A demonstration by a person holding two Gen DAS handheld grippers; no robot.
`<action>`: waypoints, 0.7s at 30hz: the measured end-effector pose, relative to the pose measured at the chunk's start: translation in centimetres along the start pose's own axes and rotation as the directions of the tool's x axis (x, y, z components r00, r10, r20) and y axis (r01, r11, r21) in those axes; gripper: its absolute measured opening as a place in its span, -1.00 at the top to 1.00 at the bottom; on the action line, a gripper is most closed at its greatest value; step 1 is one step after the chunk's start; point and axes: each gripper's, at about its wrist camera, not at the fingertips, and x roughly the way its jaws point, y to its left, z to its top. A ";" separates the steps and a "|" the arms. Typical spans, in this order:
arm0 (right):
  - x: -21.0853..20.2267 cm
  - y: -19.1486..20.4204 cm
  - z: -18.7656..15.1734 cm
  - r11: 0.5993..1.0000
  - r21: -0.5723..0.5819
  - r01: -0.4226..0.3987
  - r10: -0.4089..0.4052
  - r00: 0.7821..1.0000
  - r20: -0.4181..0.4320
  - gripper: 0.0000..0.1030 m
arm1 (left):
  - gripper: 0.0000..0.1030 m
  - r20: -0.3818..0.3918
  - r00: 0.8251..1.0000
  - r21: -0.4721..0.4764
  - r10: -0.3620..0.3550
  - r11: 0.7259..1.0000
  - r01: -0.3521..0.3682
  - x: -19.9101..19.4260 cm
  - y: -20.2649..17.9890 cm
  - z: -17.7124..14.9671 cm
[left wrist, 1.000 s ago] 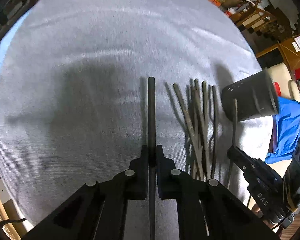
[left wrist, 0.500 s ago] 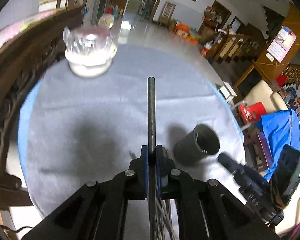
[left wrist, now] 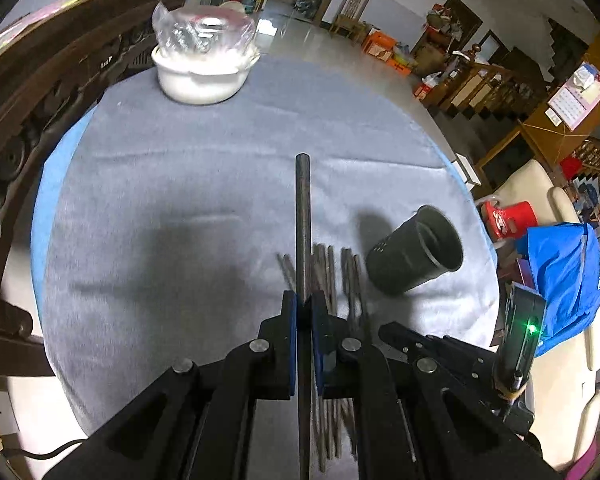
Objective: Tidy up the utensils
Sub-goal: 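Lift the rod upright with the right tool while the left tool raises its rod over the grey cup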
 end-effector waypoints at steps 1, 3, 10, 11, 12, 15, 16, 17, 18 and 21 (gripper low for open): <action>0.2 0.0 0.0 1.000 0.002 0.009 -0.009 1.000 -0.004 0.68 | 0.86 -0.002 1.000 -0.005 0.000 1.000 0.000 0.0 0.3 -0.1; 0.5 -0.2 0.0 1.000 0.002 0.018 -0.018 1.000 -0.004 0.35 | 0.86 -0.008 1.000 -0.014 -0.004 1.000 0.004 0.1 0.8 -0.4; 0.5 -0.5 0.1 0.997 0.003 0.072 -0.072 0.994 0.084 0.32 | 0.86 -0.019 1.000 -0.039 -0.022 0.999 0.022 0.6 2.3 -0.7; 0.6 -0.3 0.2 0.996 -0.012 0.086 -0.085 0.993 0.083 0.37 | 0.86 -0.017 1.000 -0.041 -0.024 0.999 0.023 0.6 2.5 -0.6; 0.7 -0.1 0.3 0.996 -0.022 0.089 -0.088 0.993 0.077 0.45 | 0.86 -0.016 1.000 -0.043 -0.025 0.999 0.024 0.5 2.6 -0.6; 1.3 0.5 0.4 0.994 -0.037 0.104 -0.102 0.993 0.060 0.58 | 0.86 -0.017 0.999 -0.046 -0.030 0.998 0.029 0.5 2.9 -0.5; 1.5 0.6 0.4 0.994 -0.041 0.105 -0.103 0.993 0.048 0.64 | 0.86 -0.019 0.999 -0.046 -0.031 0.998 0.030 0.6 3.0 -0.6; 1.8 0.7 0.5 0.994 -0.043 0.102 -0.101 0.994 0.039 0.65 | 0.86 -0.019 0.999 -0.046 -0.033 0.998 0.032 0.6 2.9 -0.6; 2.2 1.0 0.6 0.993 -0.047 0.110 -0.108 0.993 0.035 0.66 | 0.86 -0.023 0.999 -0.045 -0.036 0.998 0.035 0.7 2.9 -0.7; 3.0 0.8 0.6 0.991 -0.044 0.126 -0.125 0.992 0.011 0.71 | 0.86 -0.028 0.999 -0.039 -0.039 0.999 0.038 0.8 2.7 -0.9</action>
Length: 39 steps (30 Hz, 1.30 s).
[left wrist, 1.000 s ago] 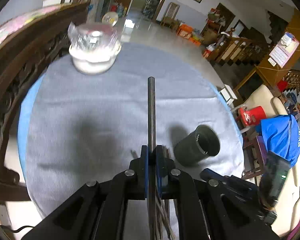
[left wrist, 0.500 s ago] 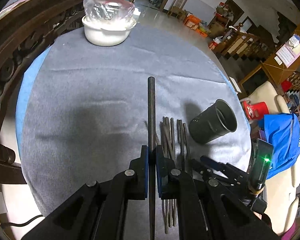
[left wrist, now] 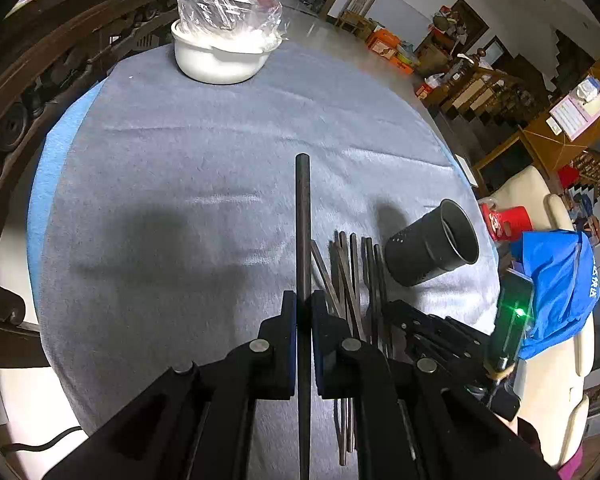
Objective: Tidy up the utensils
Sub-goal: 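Lift the rod upright with the right tool while the left tool raises its rod over the grey cup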
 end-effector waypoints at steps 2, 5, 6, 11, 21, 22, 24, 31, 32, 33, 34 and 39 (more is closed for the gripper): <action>0.6 -0.1 0.0 1.000 0.005 -0.008 0.009 1.000 -0.020 0.71 | 0.86 -0.001 1.000 0.000 -0.002 1.000 0.002 0.1 -0.1 -0.1; 0.8 0.0 -0.1 1.000 -0.024 -0.001 0.000 1.000 -0.023 0.85 | 0.86 0.000 1.000 0.006 -0.001 1.000 0.001 0.0 -0.4 -0.2; 0.8 -0.2 -0.1 1.000 -0.019 -0.009 0.009 1.000 -0.025 0.88 | 0.86 0.001 1.000 0.009 0.001 1.000 -0.001 -0.1 -0.5 -0.2; -1.9 -0.7 -0.2 0.997 -0.015 -0.074 0.074 0.996 0.048 0.88 | 0.86 0.026 1.000 0.029 0.003 1.000 -0.003 -0.8 -1.4 -0.1; -13.3 -2.8 1.3 0.954 -0.055 -0.295 0.288 0.847 0.447 0.88 | 0.86 0.153 0.988 0.122 -0.029 0.992 0.010 -3.5 -6.3 2.1; -14.1 -3.3 1.7 0.952 -0.054 -0.301 0.288 0.827 0.483 0.88 | 0.86 0.169 0.985 0.131 -0.036 0.991 0.014 -3.7 -6.9 2.6; -15.6 -4.4 2.6 0.950 -0.043 -0.309 0.278 0.774 0.568 0.88 | 0.86 0.226 0.972 0.149 -0.061 0.988 0.027 -4.4 -8.5 3.9; -17.8 -6.2 6.3 0.964 -0.022 -0.266 0.183 0.600 0.779 0.88 | 0.86 0.425 0.893 0.190 -0.145 0.979 0.068 -5.1 -13.9 8.4; -17.7 -6.0 6.7 0.966 -0.016 -0.258 0.169 0.584 0.794 0.88 | 0.86 0.465 0.871 0.205 -0.159 0.976 0.069 -5.0 -14.8 8.9; -17.5 -6.3 7.1 0.968 -0.003 -0.249 0.148 0.566 0.811 0.88 | 0.86 0.485 0.859 0.213 -0.166 0.975 0.068 -4.9 -15.3 9.2; -17.3 -6.3 7.6 0.971 0.008 -0.238 0.130 0.557 0.821 0.88 | 0.86 0.507 0.845 0.223 -0.173 0.973 0.065 -4.6 -16.2 9.7; -16.1 -6.5 9.0 0.981 0.058 -0.186 0.049 0.522 0.852 0.88 | 0.86 0.548 0.819 0.226 -0.171 0.973 0.052 -1.1 -18.7 11.3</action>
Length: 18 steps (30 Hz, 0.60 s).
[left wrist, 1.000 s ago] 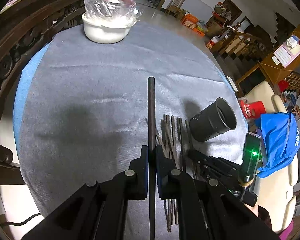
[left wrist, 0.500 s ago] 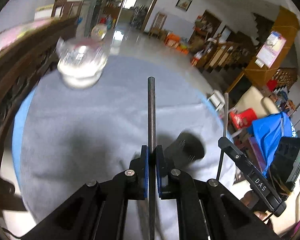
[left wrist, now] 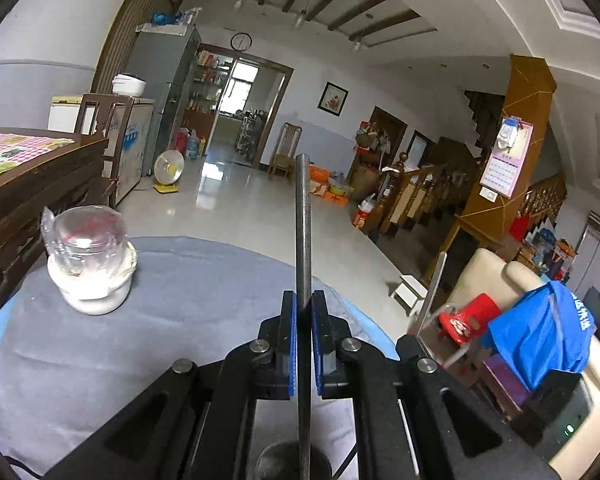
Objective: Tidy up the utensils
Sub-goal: 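Lift the rod upright with the right tool while the left tool raises its rod over the grey cup, then open the right tool to drop its rod into the grey cup while the left tool releases its rod there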
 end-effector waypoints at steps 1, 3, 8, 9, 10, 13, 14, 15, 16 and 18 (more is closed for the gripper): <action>0.5 0.0 -0.2 1.000 -0.003 0.006 -0.006 1.000 -0.001 0.88 | 0.86 0.003 1.000 0.006 0.006 1.000 -0.006 0.7 -0.2 -0.4; 1.0 0.0 -0.5 1.000 -0.008 0.007 -0.007 1.000 -0.015 0.88 | 0.86 -0.003 1.000 0.020 0.023 1.000 -0.023 2.4 -0.3 -1.6; 0.8 -0.3 -2.2 0.998 -0.059 0.022 -0.025 0.998 -0.056 0.88 | 0.86 -0.039 0.996 0.039 0.076 0.996 -0.075 5.1 0.7 -4.3; 0.9 -0.4 -2.5 0.998 -0.064 0.024 -0.028 0.997 -0.067 0.88 | 0.86 -0.049 0.995 0.041 0.083 0.996 -0.081 5.2 0.8 -4.5; 0.8 -0.4 -3.0 0.997 -0.075 0.026 -0.032 0.997 -0.076 0.88 | 0.86 -0.068 0.993 0.041 0.096 0.995 -0.094 5.6 1.1 -4.9; 0.7 -0.6 -3.5 0.997 -0.080 0.022 -0.029 0.995 -0.095 0.87 | 0.86 -0.102 0.989 0.034 0.109 0.994 -0.106 6.0 1.8 -5.7; 0.5 -0.7 -3.6 0.997 -0.081 0.019 -0.027 0.995 -0.099 0.88 | 0.86 -0.109 0.988 0.035 0.111 0.994 -0.108 5.9 1.9 -5.9; 0.4 -0.6 -3.6 0.996 -0.089 0.019 -0.028 0.994 -0.104 0.88 | 0.86 -0.114 0.987 0.035 0.109 0.994 -0.106 5.8 2.1 -6.1; 0.4 -0.6 -3.6 0.995 -0.094 0.018 -0.028 0.994 -0.110 0.87 | 0.86 -0.126 0.987 0.036 0.104 0.994 -0.100 5.9 2.1 -6.2; 0.1 -0.5 -3.7 0.995 -0.098 0.011 -0.023 0.992 -0.127 0.87 | 0.86 -0.147 0.985 0.044 0.096 0.995 -0.091 5.7 1.8 -6.5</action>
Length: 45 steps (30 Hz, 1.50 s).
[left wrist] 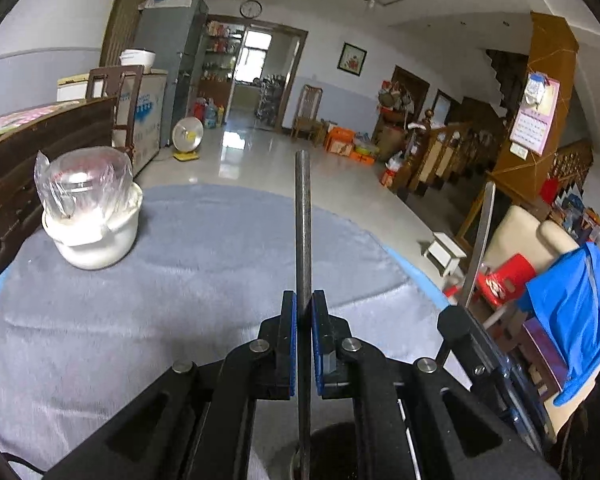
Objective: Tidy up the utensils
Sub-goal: 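Open the right tool to drop its rod into the grey cup while the left tool releases its rod there, then close the right tool on another rod from the pile while the left tool grasps one too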
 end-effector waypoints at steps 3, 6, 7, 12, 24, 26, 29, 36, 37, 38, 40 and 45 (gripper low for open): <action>-1.1 0.1 -0.1 1.000 -0.012 -0.006 0.006 1.000 -0.010 0.88 | 0.86 -0.021 1.000 0.023 -0.007 1.000 0.008 -0.7 -0.1 -1.0; -2.1 0.0 0.0 1.000 -0.027 -0.014 0.013 0.999 -0.032 0.87 | 0.86 -0.038 0.999 0.028 -0.031 0.999 0.032 -1.6 0.1 -1.5; -2.3 0.0 0.0 0.999 -0.036 -0.016 0.015 0.999 -0.037 0.86 | 0.86 -0.048 0.998 0.044 -0.037 0.998 0.039 -2.1 0.0 -1.7; -3.1 0.4 -0.1 0.998 -0.057 -0.040 0.031 0.988 -0.151 0.83 | 0.82 -0.115 0.992 0.105 -0.046 0.993 0.058 -4.2 0.0 -2.4; -10.0 0.7 0.0 0.993 0.079 -0.085 0.104 0.952 -0.288 0.14 | -0.10 -0.033 0.999 0.145 0.042 0.989 -0.037 -17.0 5.6 -0.6; -11.8 1.0 -0.2 0.992 0.096 -0.087 0.110 0.957 -0.269 -0.52 | -0.19 -0.020 0.997 0.162 0.070 0.985 -0.066 -18.9 6.5 -0.7; -14.0 1.6 -0.9 0.986 0.120 -0.116 0.142 0.960 -0.241 -0.52 | -0.25 -0.064 0.989 0.170 0.131 0.978 -0.118 -20.4 8.4 -2.2; -11.5 3.2 -7.3 0.983 0.136 -0.127 0.178 0.851 -0.494 0.31 | -0.25 -0.315 0.946 -0.035 0.082 0.995 -0.097 -16.9 13.0 -8.6; -10.5 3.1 -8.8 0.981 0.158 -0.109 0.178 0.823 -0.540 0.32 | -0.25 -0.362 0.930 -0.090 0.061 0.991 -0.100 -15.6 13.7 -9.8; -9.8 2.9 -9.9 0.979 0.178 -0.100 0.186 0.798 -0.573 0.32 | -0.19 -0.383 0.922 -0.115 0.053 0.988 -0.104 -15.0 13.7 -10.5; -8.4 2.7 -12.1 0.977 0.199 -0.073 0.186 0.745 -0.640 0.37 | -0.01 -0.440 0.898 -0.170 0.030 0.979 -0.116 -13.1 14.3 -12.0; -6.7 2.3 -15.5 0.967 0.250 -0.047 0.221 0.641 -0.735 0.38 | 0.29 -0.500 0.866 -0.264 -0.025 0.956 -0.125 -9.9 14.3 -13.7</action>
